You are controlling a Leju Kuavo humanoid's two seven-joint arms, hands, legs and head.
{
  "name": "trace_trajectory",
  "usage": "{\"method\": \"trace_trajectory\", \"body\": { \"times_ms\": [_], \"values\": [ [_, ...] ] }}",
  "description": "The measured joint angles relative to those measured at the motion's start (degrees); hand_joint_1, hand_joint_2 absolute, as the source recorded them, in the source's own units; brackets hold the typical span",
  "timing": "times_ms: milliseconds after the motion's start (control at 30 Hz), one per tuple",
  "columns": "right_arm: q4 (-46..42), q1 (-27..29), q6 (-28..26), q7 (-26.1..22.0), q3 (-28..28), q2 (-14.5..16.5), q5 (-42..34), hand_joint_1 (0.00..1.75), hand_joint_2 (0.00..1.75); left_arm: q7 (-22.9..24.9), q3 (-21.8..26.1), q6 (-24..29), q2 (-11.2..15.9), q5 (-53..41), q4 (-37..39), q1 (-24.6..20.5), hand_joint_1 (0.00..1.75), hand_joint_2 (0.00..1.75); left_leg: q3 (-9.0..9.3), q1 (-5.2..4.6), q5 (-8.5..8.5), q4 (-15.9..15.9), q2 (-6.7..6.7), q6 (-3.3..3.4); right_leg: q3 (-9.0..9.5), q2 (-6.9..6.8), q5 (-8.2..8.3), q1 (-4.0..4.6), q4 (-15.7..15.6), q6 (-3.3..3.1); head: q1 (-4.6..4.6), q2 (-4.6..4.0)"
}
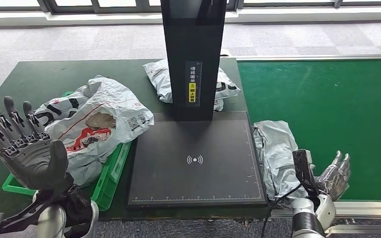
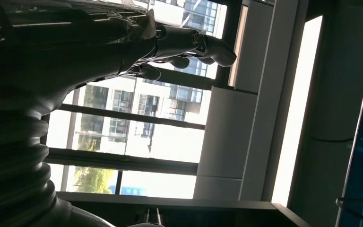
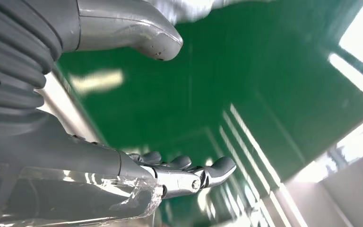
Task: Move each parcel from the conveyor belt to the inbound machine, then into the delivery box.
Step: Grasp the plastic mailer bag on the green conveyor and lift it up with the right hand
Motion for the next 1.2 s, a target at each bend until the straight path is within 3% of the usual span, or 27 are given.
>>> {"method": "trace_trajectory", "body": {
  "times_ms": [167,533,733,867,1000,1200],
  "values": [
    [7.2,-1.4,7.8,-5.5,0.0,-1.8,-8.5,0.00,1.75,0.0,0.0,-1.7,0.0,-1.0,0.3,-0.1,0.00,1.75,0.00,0.00,0.00,0.0,-0.01,0.00,0.00,-0.01,-0.01,0.00,0.0,-0.01,0.00,0.00],
    [11.8,-2.1,10.3,-6.3,0.0,-3.2,-10.3,0.00,1.75,0.0,0.0,-2.0,-0.1,-1.7,0.7,-0.1,0.00,1.75,-0.01,0.00,-0.01,0.0,-0.01,0.00,0.00,-0.01,-0.01,-0.02,0.0,0.00,0.00,0.00],
    [13.0,-2.2,18.2,-8.1,0.3,-3.6,-13.4,0.00,1.75,0.0,-0.1,-1.7,-0.1,-3.8,1.3,-0.2,0.00,1.75,0.00,0.00,0.00,0.0,0.00,0.00,0.00,-0.01,-0.01,-0.01,0.0,0.00,0.00,0.00],
    [14.4,-2.4,22.4,-2.7,1.9,-4.1,-11.3,1.75,1.75,0.0,-0.5,-1.3,0.0,-4.6,1.9,-0.4,0.00,1.75,0.03,0.00,-0.01,0.0,0.02,0.00,0.00,0.02,-0.01,0.00,0.0,0.00,0.00,0.00],
    [15.6,-3.0,25.7,1.5,4.5,-4.6,-9.2,1.75,1.75,0.0,-0.8,-1.4,0.0,-4.8,3.0,-0.7,0.00,1.75,0.29,0.05,-0.14,0.0,0.24,-0.06,0.17,0.24,-0.02,0.05,0.0,-0.01,0.01,0.00],
    [15.9,-3.2,26.3,1.7,6.2,-5.3,-9.2,1.75,1.75,0.0,-1.2,-1.3,0.0,-5.0,4.0,-0.8,0.00,1.75,0.59,0.08,-0.21,0.0,0.44,0.02,0.44,0.45,0.05,0.01,-0.1,0.08,0.02,0.00]
  ]
}}
